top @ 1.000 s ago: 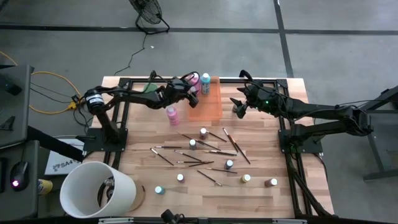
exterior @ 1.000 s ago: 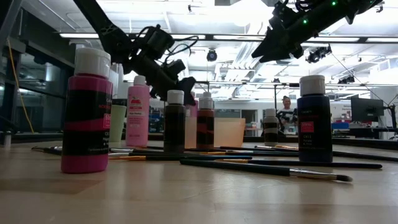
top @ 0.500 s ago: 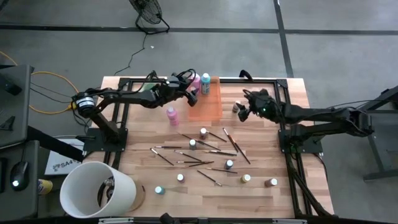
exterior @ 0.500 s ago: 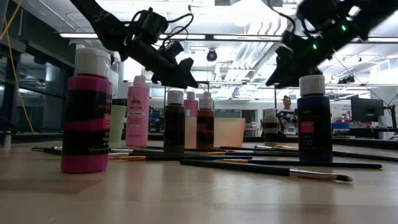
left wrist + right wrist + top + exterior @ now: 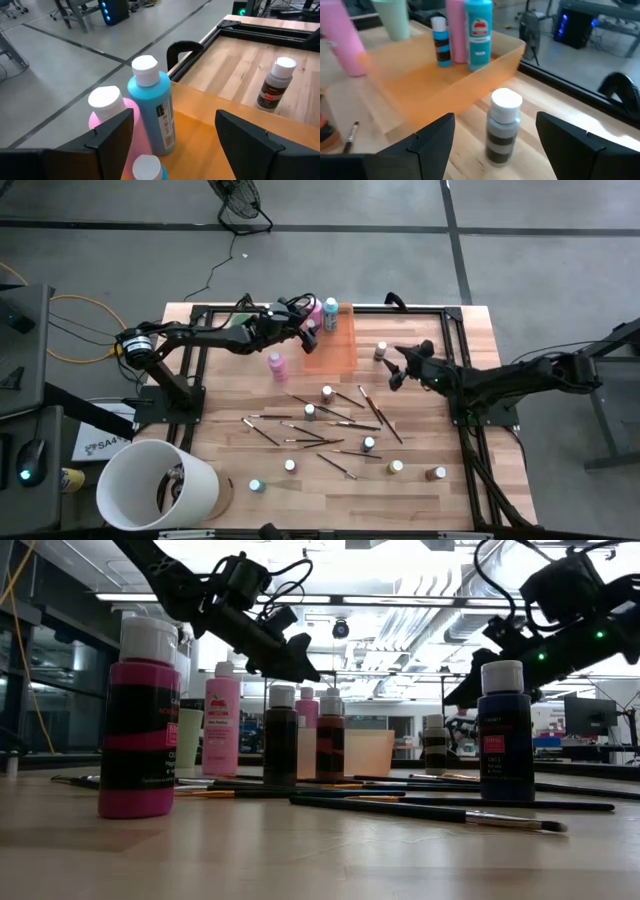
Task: Pick & Place Paint Supplies
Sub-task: Put the gray paint bottle into the orange bin
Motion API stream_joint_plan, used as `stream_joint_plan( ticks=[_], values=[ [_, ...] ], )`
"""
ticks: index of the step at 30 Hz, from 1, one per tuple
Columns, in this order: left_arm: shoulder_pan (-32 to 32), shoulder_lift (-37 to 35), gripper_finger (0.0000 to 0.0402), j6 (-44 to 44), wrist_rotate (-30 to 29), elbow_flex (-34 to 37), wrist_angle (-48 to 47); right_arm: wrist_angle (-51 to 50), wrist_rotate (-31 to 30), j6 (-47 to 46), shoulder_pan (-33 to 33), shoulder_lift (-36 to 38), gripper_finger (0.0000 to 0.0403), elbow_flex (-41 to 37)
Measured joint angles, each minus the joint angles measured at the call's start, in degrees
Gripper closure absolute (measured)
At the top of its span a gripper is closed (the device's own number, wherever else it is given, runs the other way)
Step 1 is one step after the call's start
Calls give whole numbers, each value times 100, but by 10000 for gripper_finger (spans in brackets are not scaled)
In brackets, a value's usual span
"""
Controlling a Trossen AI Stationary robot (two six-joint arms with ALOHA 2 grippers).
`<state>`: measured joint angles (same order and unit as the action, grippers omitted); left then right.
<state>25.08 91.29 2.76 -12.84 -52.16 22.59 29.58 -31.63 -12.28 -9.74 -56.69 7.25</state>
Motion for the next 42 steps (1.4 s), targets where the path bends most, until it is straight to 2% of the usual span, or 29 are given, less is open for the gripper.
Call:
stream_joint_plan(
  ticks=[7,13,22,28,32,36,42],
  values=[
    [2,0,126,0,0,0,-3,349,198,-19,-289,-159,129,-78],
    [2,0,126,0,61,0,-2,927,344,-467,-477,-914,129,-77],
    [2,2,126,0,74,0,-4,2498,14,-348,-461,-2207,129,-60],
    [2,4,126,26,76,0,-4,2657,-59,-304,-468,-2838,129,374],
    [2,4,126,31,79,0,-9,2639,-349,-316,-468,-3128,130,487],
    [2,4,126,44,79,2,-7,2640,-429,-394,-468,-3182,150,485],
    [2,4,126,44,79,2,-9,2768,-427,-399,-468,-3174,201,487]
  ],
)
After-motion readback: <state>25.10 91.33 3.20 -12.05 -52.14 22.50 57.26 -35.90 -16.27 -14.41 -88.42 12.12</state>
